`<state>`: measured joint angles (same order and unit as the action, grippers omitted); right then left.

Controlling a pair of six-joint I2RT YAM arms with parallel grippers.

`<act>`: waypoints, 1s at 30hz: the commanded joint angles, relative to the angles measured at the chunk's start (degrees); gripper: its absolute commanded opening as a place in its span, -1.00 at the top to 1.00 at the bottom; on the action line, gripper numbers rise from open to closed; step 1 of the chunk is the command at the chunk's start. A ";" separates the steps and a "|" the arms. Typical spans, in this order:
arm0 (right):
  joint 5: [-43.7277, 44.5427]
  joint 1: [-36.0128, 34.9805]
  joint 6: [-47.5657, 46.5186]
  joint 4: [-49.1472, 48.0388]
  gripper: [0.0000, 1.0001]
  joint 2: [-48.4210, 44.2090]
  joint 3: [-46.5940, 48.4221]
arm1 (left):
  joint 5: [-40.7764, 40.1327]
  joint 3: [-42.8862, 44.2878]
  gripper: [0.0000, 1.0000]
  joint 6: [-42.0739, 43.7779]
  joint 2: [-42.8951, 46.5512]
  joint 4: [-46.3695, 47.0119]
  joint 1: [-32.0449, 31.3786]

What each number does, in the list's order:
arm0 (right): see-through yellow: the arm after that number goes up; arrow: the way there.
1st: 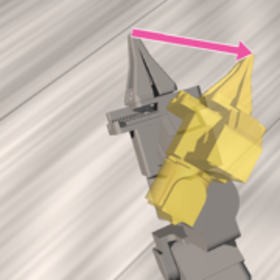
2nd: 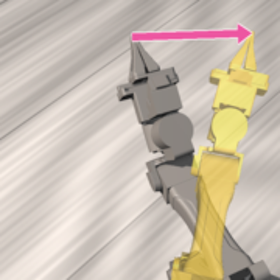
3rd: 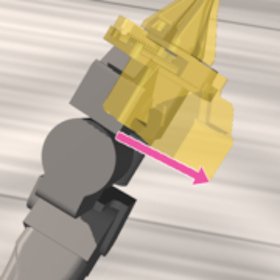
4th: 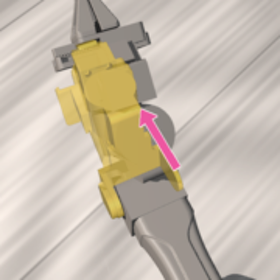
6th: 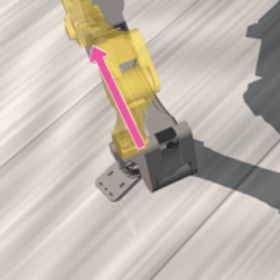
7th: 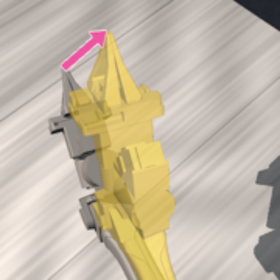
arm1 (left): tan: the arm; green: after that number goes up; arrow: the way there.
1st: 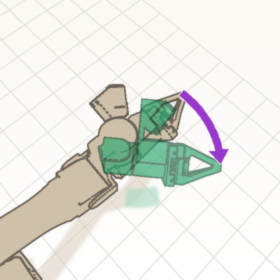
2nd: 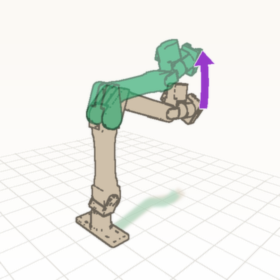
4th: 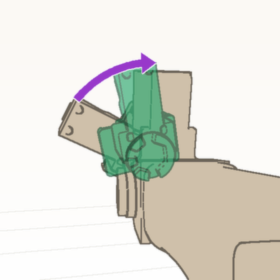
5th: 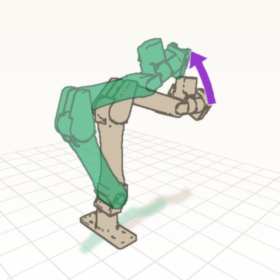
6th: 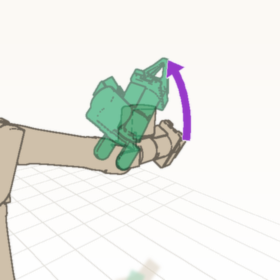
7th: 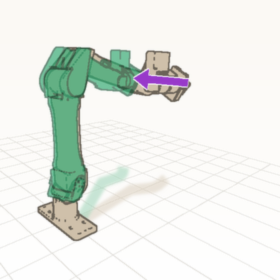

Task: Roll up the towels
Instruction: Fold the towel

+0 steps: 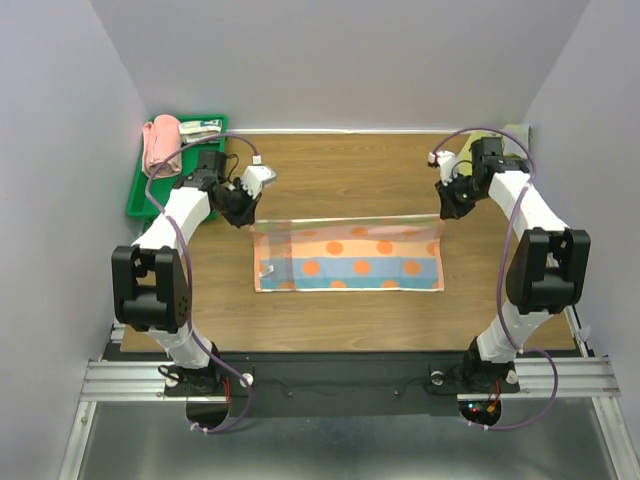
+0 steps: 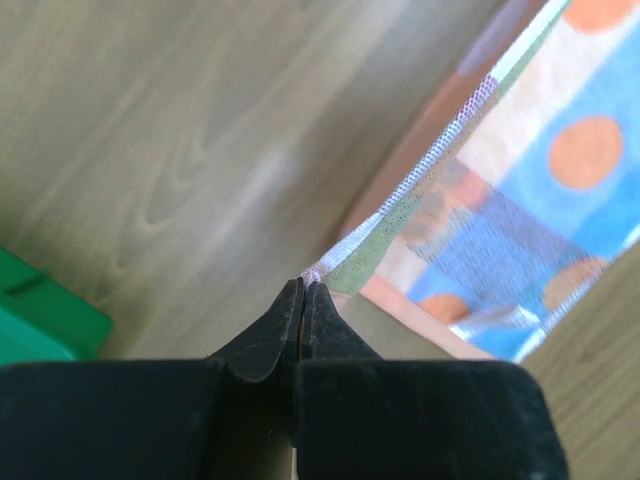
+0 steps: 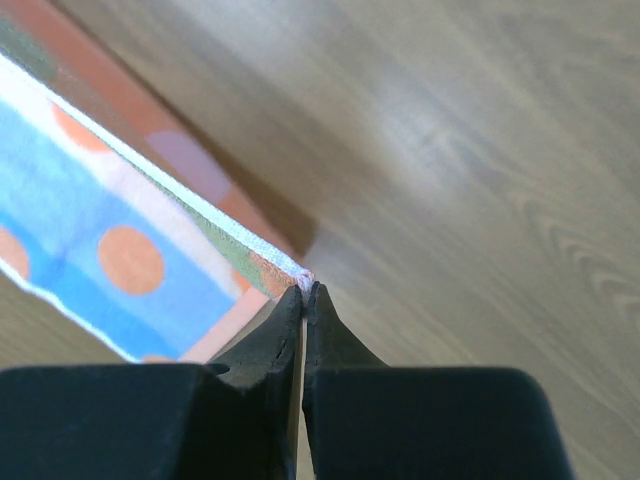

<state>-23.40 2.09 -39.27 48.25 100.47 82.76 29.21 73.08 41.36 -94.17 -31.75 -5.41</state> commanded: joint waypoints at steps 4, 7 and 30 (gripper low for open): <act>-0.25 0.37 -7.75 1.76 0.99 -7.63 -9.01 | 0.76 -12.16 1.00 12.58 12.58 -4.11 0.40; 0.55 0.37 -11.17 1.67 0.99 -10.90 -14.89 | 0.50 -17.61 1.00 15.76 16.47 -4.38 0.31; 1.52 0.37 -9.16 -1.76 0.99 -4.40 -21.33 | -3.64 -25.62 1.00 10.40 8.65 3.72 -5.14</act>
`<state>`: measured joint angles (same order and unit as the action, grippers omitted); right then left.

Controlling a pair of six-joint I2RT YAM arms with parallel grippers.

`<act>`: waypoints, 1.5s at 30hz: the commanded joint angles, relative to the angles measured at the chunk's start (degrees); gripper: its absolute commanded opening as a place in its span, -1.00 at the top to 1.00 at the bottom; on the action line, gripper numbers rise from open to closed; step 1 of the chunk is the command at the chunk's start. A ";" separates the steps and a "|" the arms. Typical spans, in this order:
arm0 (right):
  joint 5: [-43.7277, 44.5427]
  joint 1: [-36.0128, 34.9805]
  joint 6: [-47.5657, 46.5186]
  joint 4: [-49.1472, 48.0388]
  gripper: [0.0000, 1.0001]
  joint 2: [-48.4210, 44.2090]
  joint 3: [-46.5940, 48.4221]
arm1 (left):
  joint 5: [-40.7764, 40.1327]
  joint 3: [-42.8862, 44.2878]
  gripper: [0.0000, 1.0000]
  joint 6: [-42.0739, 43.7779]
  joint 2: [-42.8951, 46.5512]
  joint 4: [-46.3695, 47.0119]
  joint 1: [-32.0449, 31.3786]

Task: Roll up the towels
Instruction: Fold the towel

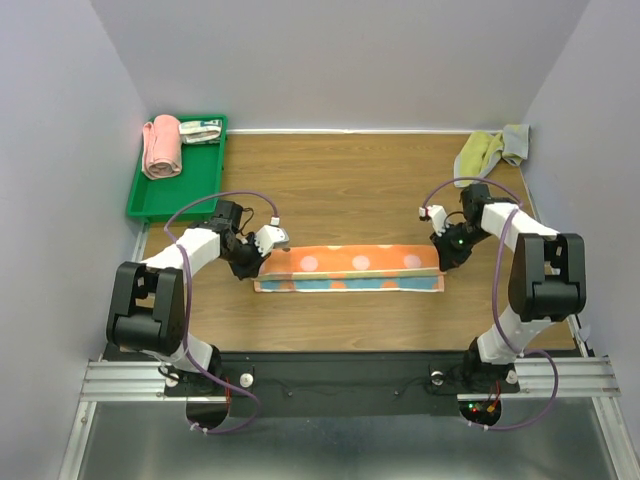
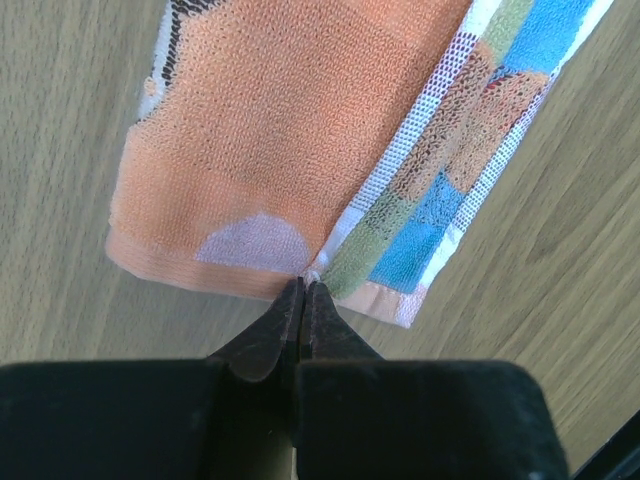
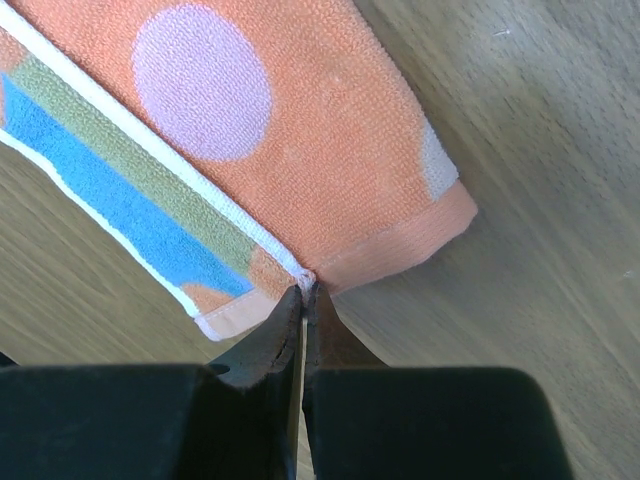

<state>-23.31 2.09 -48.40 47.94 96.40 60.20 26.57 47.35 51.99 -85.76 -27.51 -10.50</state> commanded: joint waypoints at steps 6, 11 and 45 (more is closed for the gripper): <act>1.33 0.37 -0.11 0.04 0.99 -4.90 2.46 | 0.15 3.09 1.00 0.66 4.63 -5.09 -0.04; 0.81 0.37 -0.99 2.77 0.99 -8.59 2.72 | -0.37 4.24 1.00 1.27 7.27 -7.55 -0.04; -2.62 0.37 1.72 7.60 -0.51 -9.22 5.53 | 0.42 1.25 -0.51 -2.32 15.00 -5.29 -0.92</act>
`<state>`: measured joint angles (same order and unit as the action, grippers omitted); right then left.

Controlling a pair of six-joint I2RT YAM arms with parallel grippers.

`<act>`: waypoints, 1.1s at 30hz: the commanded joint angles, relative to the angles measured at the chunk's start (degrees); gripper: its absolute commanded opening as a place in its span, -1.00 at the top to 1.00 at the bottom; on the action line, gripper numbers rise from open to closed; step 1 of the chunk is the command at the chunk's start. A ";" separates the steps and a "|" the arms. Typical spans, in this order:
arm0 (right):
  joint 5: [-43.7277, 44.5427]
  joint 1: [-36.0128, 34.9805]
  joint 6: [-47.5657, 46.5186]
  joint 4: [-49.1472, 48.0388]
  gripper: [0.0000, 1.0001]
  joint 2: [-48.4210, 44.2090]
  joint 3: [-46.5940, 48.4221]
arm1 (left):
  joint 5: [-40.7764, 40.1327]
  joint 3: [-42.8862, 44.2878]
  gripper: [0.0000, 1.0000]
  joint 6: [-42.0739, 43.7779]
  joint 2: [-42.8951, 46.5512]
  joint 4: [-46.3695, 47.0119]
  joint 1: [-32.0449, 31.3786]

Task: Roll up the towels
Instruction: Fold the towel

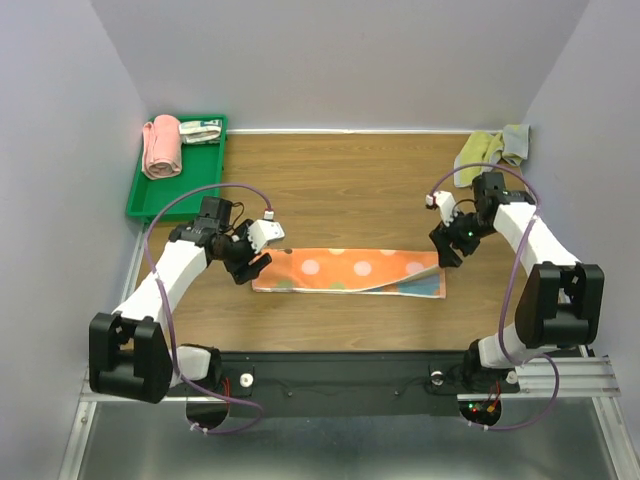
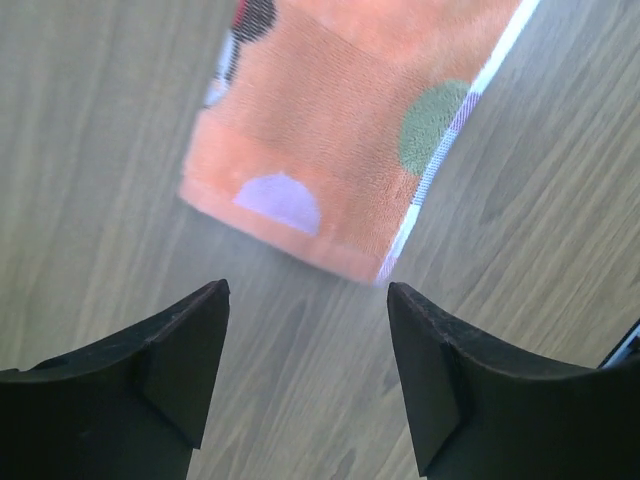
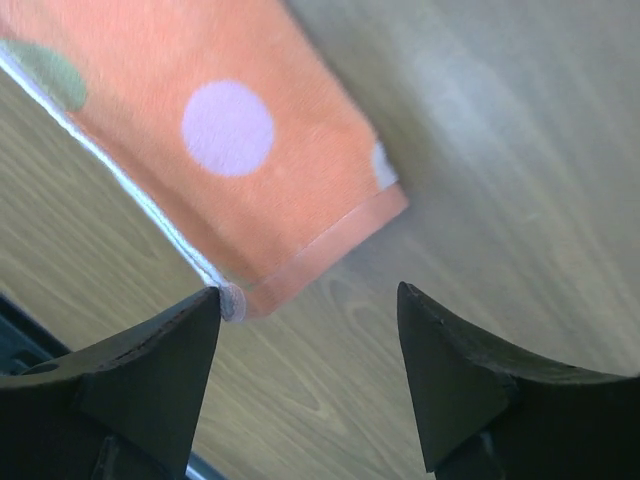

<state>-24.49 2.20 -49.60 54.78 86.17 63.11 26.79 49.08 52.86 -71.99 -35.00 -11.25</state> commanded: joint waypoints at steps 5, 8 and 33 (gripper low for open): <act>-2.75 0.18 6.45 0.67 -0.18 4.97 5.17 | 3.01 0.93 -0.37 -7.41 -1.04 4.33 -0.18; -4.42 0.18 6.19 1.02 -0.18 4.80 6.58 | 3.45 1.63 -0.23 -10.40 -2.89 6.34 -0.62; 5.32 -8.26 11.73 -8.99 -0.22 7.51 -3.86 | -5.41 1.37 0.03 -20.78 -12.29 13.82 -4.13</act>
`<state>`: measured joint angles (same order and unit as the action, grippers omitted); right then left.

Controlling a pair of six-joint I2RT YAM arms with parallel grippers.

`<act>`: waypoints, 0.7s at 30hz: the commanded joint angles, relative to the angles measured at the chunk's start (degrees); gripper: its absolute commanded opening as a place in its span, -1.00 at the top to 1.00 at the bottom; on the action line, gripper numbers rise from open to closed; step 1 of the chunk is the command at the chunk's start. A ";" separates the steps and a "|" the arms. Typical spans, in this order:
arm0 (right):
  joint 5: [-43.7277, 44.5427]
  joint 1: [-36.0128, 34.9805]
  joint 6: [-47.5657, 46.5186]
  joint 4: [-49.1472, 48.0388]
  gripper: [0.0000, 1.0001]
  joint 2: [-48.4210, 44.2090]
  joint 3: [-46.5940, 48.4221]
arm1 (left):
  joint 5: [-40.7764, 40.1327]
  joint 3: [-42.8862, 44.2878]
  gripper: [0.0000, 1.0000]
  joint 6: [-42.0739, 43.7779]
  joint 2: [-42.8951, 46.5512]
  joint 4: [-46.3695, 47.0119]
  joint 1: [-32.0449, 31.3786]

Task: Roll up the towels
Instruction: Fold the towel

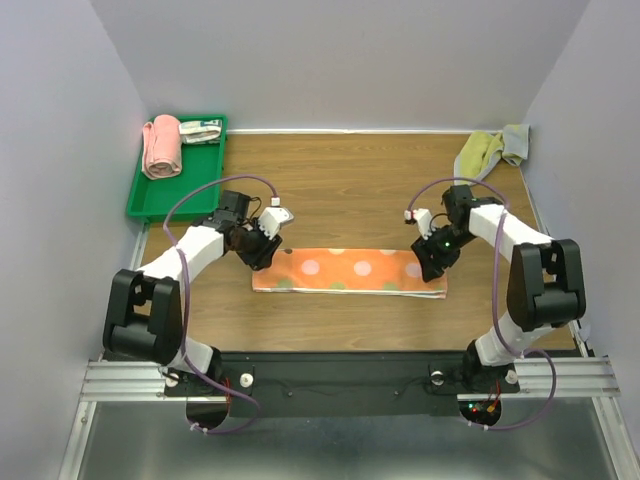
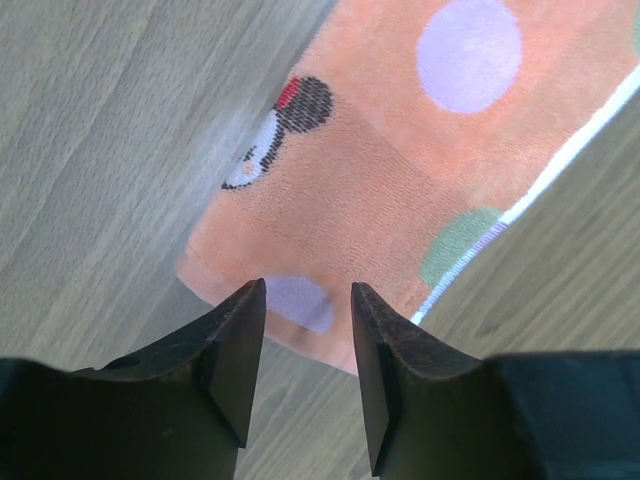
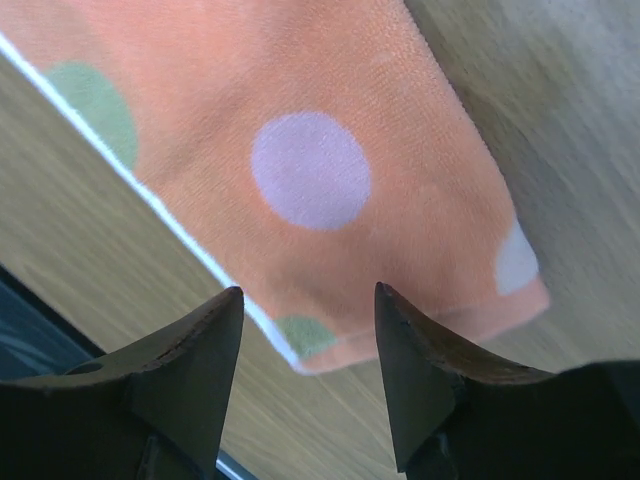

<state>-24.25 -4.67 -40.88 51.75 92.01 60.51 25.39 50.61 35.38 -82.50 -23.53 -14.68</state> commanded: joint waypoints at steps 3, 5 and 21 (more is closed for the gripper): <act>11.93 -1.40 -0.41 -6.74 -0.30 3.00 -3.29 | -8.40 0.36 0.06 -4.00 -5.91 2.44 -1.14; 15.09 -1.49 -1.74 -7.01 -0.44 2.92 -5.13 | -10.52 1.42 0.08 -4.61 -8.97 3.05 -1.14; -4.58 -25.73 8.53 -1.82 -0.87 2.83 -2.85 | -12.12 56.70 -0.10 -8.92 -45.03 -4.67 -1.67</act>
<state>-11.51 -24.45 -36.99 47.35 92.90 55.57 10.98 92.58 28.91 -122.15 -21.54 -16.40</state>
